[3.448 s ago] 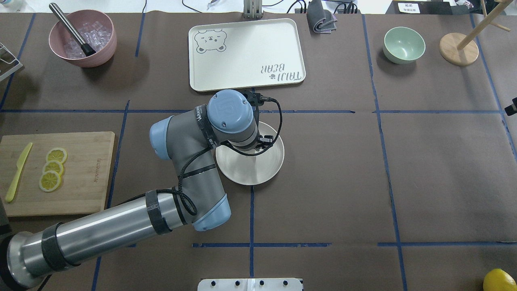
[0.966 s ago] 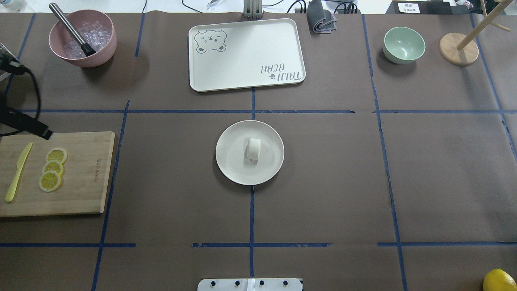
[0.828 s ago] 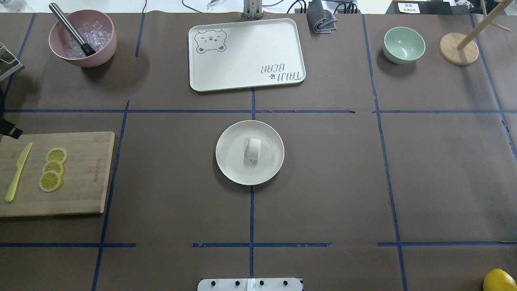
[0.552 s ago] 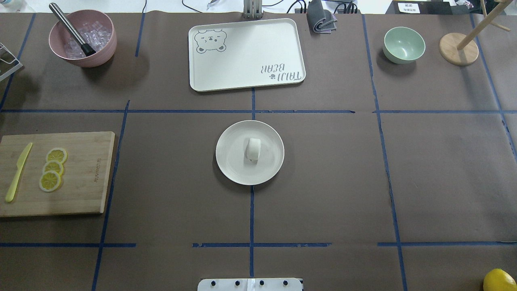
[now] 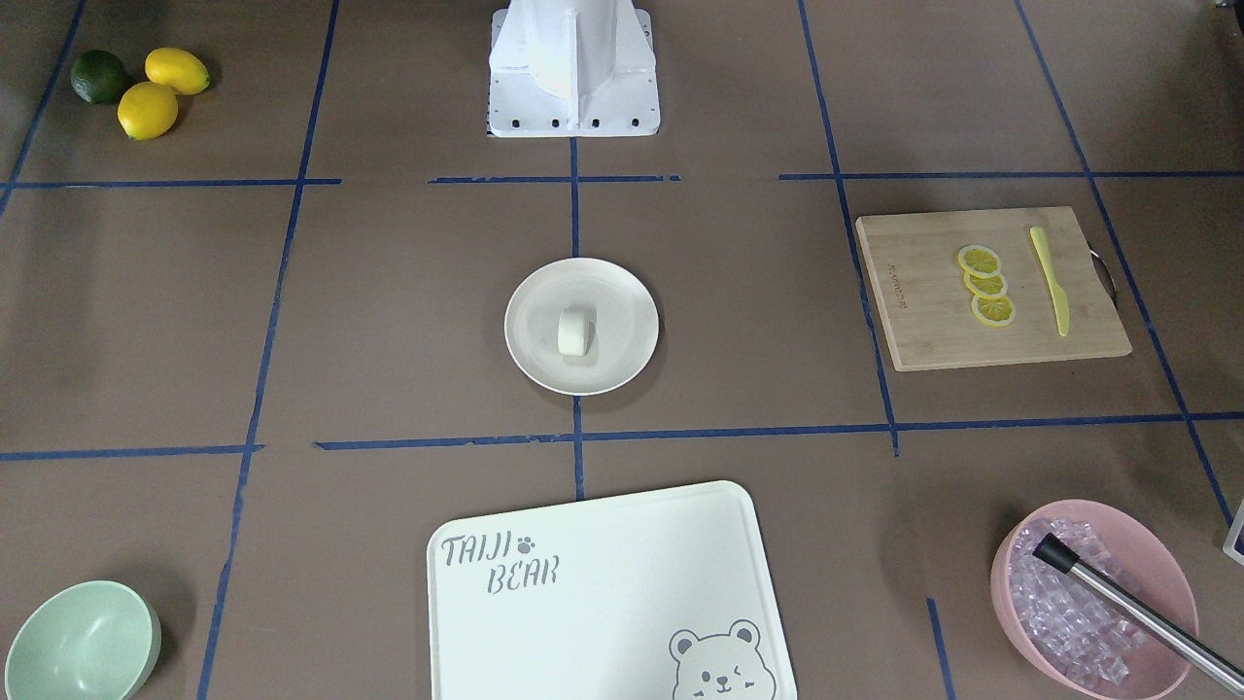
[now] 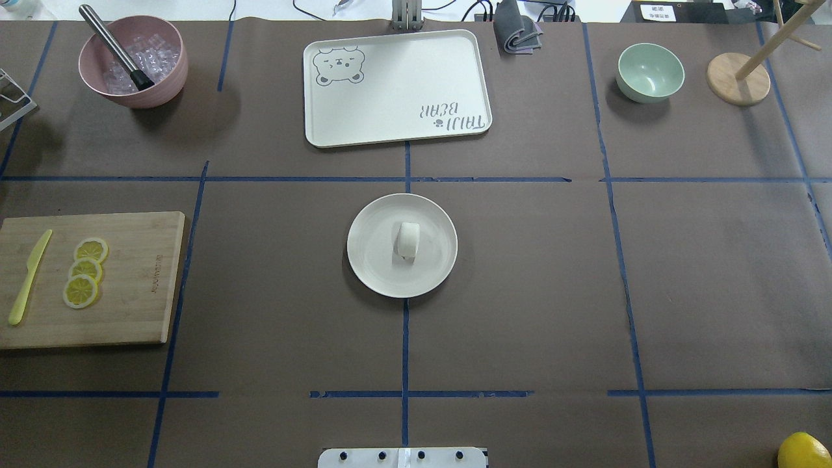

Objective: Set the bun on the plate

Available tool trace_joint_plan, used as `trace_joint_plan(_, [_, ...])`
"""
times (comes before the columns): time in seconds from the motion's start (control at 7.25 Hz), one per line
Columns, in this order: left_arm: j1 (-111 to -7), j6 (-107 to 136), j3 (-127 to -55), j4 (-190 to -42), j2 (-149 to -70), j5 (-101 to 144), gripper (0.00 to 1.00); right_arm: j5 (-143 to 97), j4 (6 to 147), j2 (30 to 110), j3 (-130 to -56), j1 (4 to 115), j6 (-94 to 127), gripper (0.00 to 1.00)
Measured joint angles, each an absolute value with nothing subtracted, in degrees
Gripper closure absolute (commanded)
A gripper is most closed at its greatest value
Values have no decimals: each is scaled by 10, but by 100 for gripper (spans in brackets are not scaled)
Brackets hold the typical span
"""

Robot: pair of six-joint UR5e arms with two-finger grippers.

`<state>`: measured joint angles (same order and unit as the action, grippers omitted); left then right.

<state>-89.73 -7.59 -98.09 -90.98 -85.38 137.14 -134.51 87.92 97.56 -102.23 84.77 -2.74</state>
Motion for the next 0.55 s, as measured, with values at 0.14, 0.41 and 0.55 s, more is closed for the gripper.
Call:
trace_joint_plan(0.14, [-906, -74, -973, -899, -855, 1371, 1, -1343, 883, 978, -1021, 848, -28, 0])
trace_joint_plan(0.41, [-909, -50, -967, -874, -860, 1356, 1, -1338, 886, 979, -1016, 847, -30, 0])
trace_joint_plan(0.55, [-908, -37, -968, -868, -860, 1344, 0, -1336, 887, 979, -1011, 847, -38, 0])
